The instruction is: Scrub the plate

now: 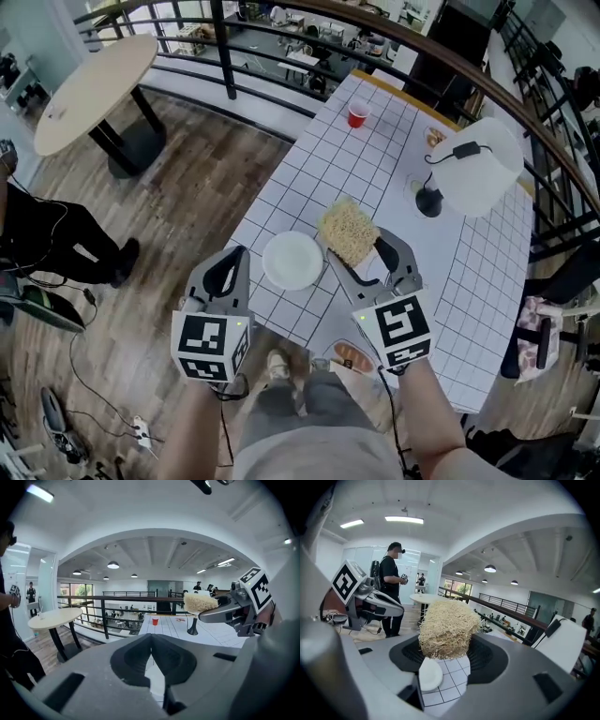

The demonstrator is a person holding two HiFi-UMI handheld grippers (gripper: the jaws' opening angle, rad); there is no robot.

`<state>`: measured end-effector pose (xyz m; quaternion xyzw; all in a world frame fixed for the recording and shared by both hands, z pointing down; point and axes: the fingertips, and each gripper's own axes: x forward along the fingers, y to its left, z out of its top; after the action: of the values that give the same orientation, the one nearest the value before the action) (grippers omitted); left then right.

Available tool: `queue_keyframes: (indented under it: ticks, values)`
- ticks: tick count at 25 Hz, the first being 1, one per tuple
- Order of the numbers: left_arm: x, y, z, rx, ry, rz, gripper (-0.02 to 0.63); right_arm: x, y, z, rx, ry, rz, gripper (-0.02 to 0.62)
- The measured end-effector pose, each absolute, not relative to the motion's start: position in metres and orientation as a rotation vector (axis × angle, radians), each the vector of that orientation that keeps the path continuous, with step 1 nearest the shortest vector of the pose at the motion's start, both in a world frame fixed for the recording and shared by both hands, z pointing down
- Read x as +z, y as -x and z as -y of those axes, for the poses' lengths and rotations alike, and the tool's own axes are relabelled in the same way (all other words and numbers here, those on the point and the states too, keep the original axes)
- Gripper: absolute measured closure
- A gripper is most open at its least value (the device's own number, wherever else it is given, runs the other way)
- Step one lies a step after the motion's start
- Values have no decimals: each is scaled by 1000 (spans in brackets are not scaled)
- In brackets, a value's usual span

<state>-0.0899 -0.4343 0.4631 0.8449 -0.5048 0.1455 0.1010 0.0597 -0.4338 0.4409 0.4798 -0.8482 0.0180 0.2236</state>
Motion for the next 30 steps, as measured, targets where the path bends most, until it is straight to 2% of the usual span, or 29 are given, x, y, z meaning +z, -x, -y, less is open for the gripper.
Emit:
queue_keyframes:
  ticks: [8,19,26,30]
  values:
    - [351,94,412,263,-2671,1522,592,319,-33,403,-179,-1370,2490,356]
    - [236,91,362,44,-2877,1536,591,248,-28,355,-298,-1439,2579,356]
    - [213,95,333,-99,-2942,1502,592,221,-16,322,-364,-1380,2619,356]
    - [232,92,320,21,-2928,1502,592,229,-11,310,-352,-1340,2620,356]
